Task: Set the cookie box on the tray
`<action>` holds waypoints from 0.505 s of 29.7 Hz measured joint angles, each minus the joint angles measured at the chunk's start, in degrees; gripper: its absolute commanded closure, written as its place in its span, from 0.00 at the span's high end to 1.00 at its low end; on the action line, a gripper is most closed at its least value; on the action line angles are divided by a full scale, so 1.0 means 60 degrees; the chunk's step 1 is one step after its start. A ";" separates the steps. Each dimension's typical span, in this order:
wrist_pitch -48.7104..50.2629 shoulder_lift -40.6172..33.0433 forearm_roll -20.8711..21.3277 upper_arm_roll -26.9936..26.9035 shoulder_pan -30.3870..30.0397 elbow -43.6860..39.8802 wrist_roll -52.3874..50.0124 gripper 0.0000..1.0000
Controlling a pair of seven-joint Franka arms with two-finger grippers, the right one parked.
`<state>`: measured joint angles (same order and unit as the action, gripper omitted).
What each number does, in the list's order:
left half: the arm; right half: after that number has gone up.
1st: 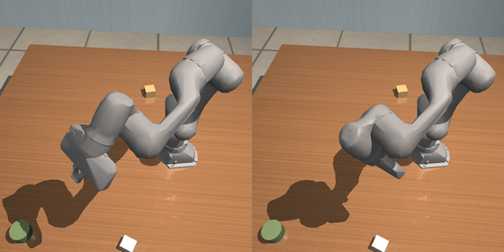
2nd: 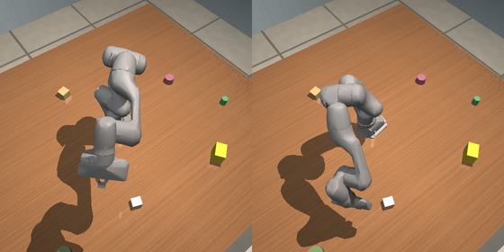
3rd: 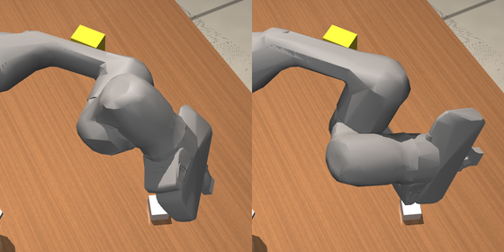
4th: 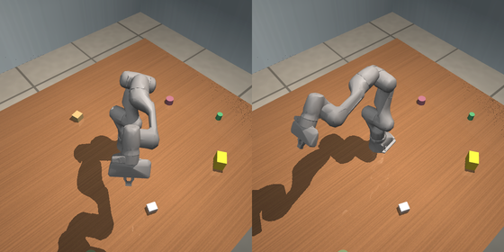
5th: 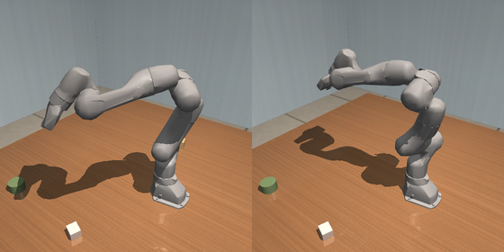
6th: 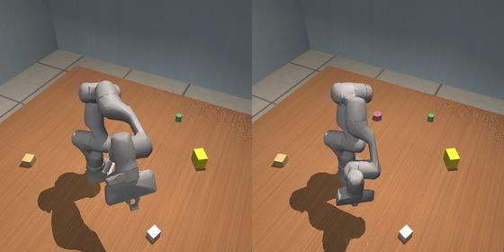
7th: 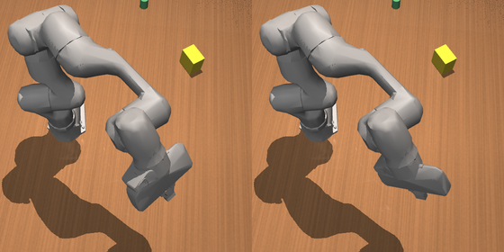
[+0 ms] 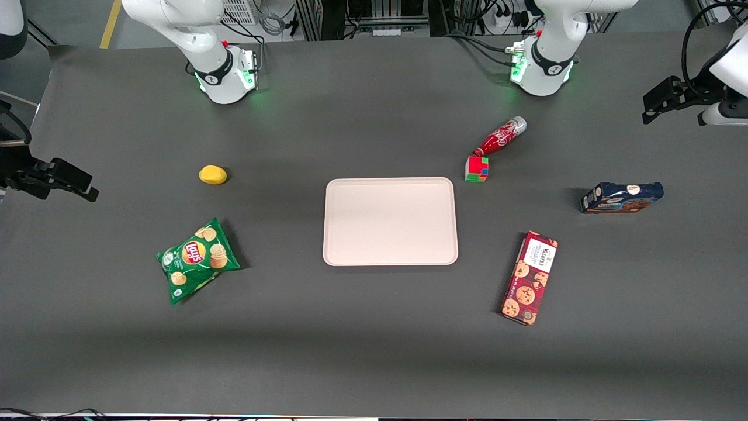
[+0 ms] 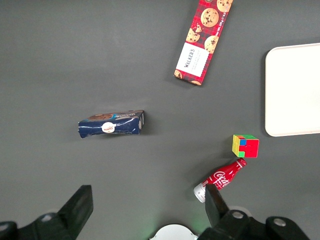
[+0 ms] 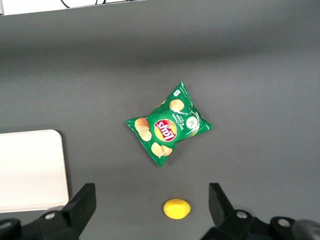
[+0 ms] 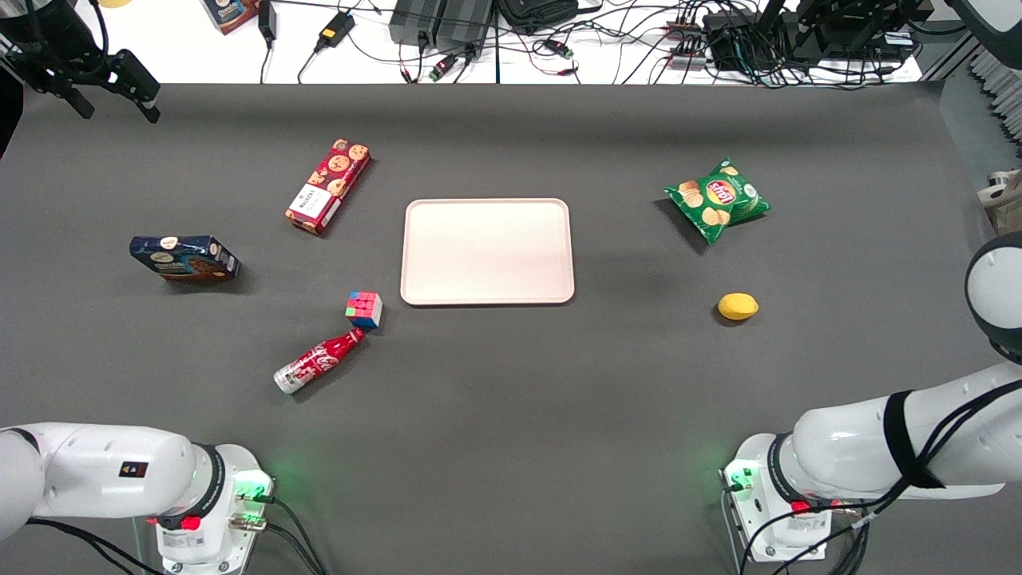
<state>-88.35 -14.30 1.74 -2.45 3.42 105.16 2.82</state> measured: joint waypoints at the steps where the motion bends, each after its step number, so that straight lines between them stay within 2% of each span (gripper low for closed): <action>1: 0.0000 0.0003 0.0000 0.0000 0.0000 0.0000 -0.0032 1.00; 15: 0.0141 0.0013 0.0000 0.0010 0.0000 0.0000 -0.0130 1.00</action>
<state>-87.50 -14.22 1.74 -2.39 3.42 105.16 2.03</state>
